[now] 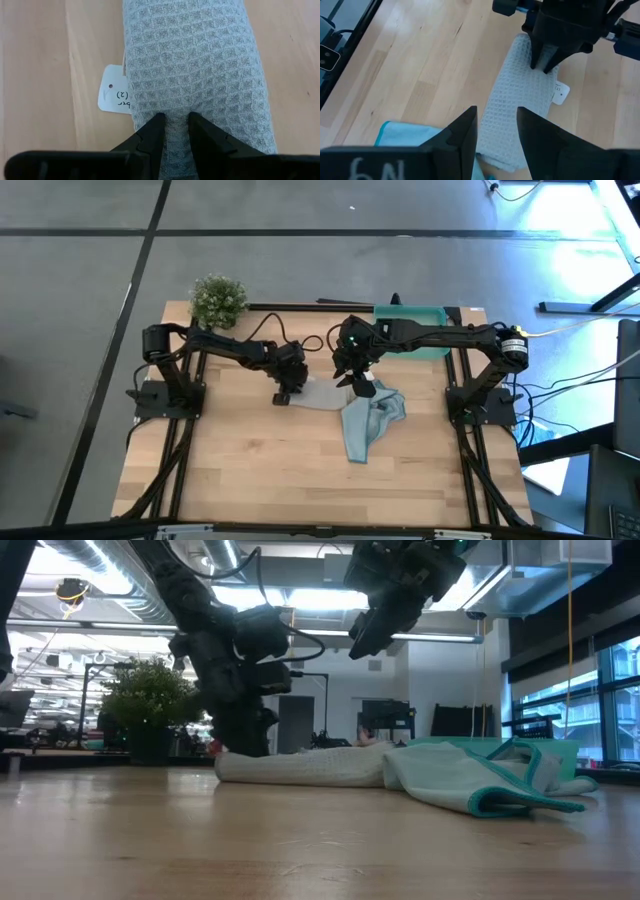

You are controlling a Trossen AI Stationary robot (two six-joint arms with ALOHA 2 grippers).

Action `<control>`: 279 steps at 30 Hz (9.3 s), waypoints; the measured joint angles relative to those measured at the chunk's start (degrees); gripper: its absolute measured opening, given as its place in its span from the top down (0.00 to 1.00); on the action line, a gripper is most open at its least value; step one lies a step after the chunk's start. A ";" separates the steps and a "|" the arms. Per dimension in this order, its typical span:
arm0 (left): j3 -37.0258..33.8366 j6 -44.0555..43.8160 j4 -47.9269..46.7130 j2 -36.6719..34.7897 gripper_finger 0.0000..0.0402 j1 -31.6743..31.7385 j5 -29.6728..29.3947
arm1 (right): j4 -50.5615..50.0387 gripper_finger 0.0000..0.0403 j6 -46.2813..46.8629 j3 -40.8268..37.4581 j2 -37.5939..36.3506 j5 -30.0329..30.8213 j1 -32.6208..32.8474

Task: Roll microfiber towels into tight, uniform cylinder then place into a basket
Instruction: Roll the grey microfiber towel, then put the grey microfiber towel into the green bin

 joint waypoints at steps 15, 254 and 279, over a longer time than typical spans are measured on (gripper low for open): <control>-0.04 -0.02 5.02 0.15 0.78 0.00 -0.46 | -0.01 0.66 0.00 0.00 0.02 0.00 0.01; 0.11 -12.52 -4.61 -25.01 0.80 -0.37 -9.30 | 13.50 0.89 15.32 -0.20 21.28 16.00 0.67; 0.07 -18.14 -14.21 -42.38 0.80 -0.61 -20.26 | -5.75 0.89 -5.04 7.21 4.59 24.50 -15.40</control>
